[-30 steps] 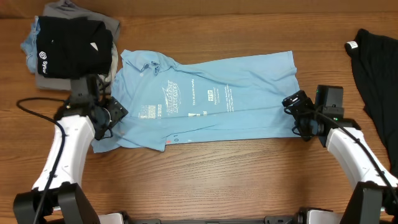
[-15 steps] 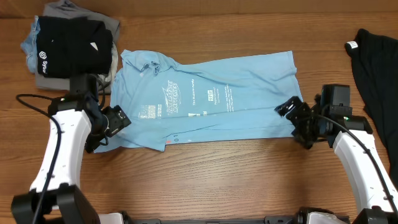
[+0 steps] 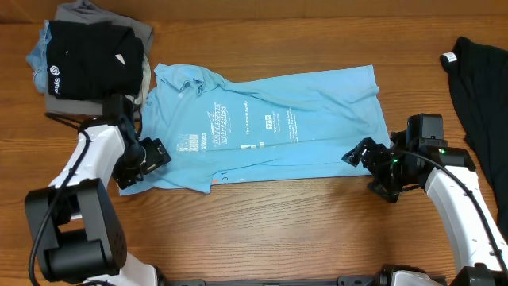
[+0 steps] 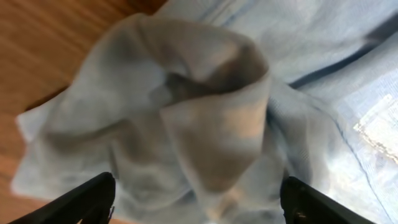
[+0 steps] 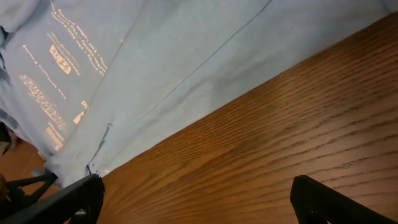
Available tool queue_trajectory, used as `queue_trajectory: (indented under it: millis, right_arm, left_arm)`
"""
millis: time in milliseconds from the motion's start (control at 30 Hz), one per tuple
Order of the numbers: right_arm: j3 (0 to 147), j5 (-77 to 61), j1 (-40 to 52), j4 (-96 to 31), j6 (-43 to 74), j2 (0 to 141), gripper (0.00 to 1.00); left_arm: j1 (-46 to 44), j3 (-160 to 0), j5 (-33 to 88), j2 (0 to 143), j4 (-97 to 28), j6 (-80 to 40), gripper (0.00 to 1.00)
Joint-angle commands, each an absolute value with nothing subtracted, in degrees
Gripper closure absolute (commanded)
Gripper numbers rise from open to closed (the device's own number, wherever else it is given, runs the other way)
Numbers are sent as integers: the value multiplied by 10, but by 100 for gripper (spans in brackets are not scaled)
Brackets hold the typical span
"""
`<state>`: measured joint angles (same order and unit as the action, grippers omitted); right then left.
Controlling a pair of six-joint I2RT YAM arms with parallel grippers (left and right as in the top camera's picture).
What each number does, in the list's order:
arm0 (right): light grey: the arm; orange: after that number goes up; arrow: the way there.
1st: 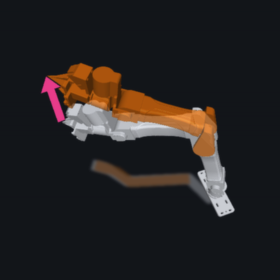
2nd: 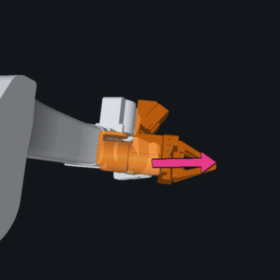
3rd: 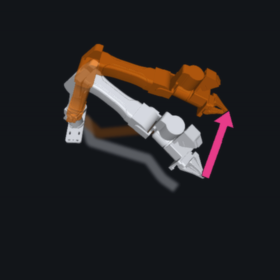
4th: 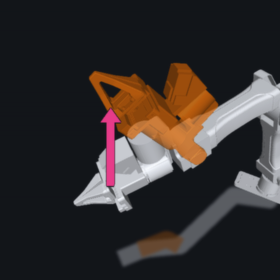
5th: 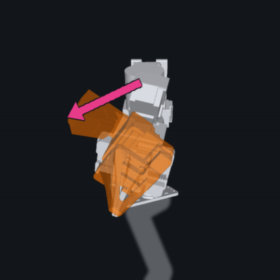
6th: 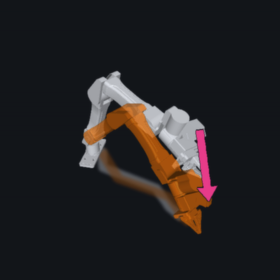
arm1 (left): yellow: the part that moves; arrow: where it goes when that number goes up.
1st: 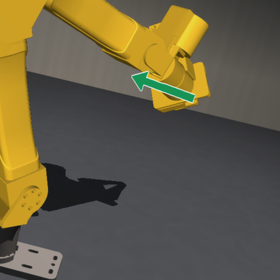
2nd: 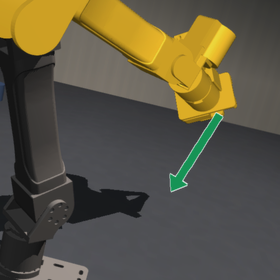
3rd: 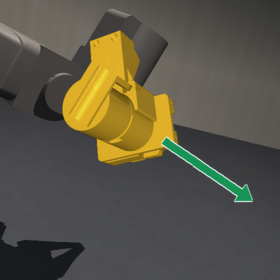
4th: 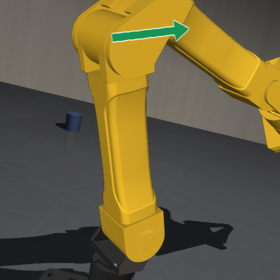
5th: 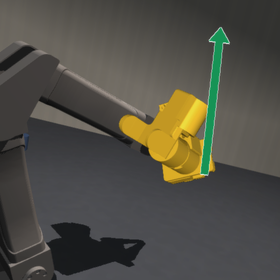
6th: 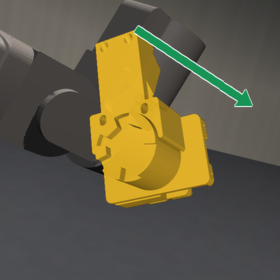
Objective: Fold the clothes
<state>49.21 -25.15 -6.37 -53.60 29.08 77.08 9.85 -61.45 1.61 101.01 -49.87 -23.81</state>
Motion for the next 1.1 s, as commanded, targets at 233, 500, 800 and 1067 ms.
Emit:
queue_trajectory:
  millis: [233, 500, 800, 1067]
  right_arm:
    - [501, -272, 32, -542, 259, 764, 2]
    - [501, -325, 239, -399, 307, 772, 1]
    - [501, -204, 291, -336, 406, 822, 0]
    - [501, -206, 162, -361, 399, 821, 0]
  left_arm:
    - [101, -610, 32, 1019, -464, -214, 37]
    - [101, -616, 41, 995, -483, -218, 22]
    - [19, -620, 84, 868, -534, -171, 14]
    - [-172, -620, -2, 868, -572, -227, 6]
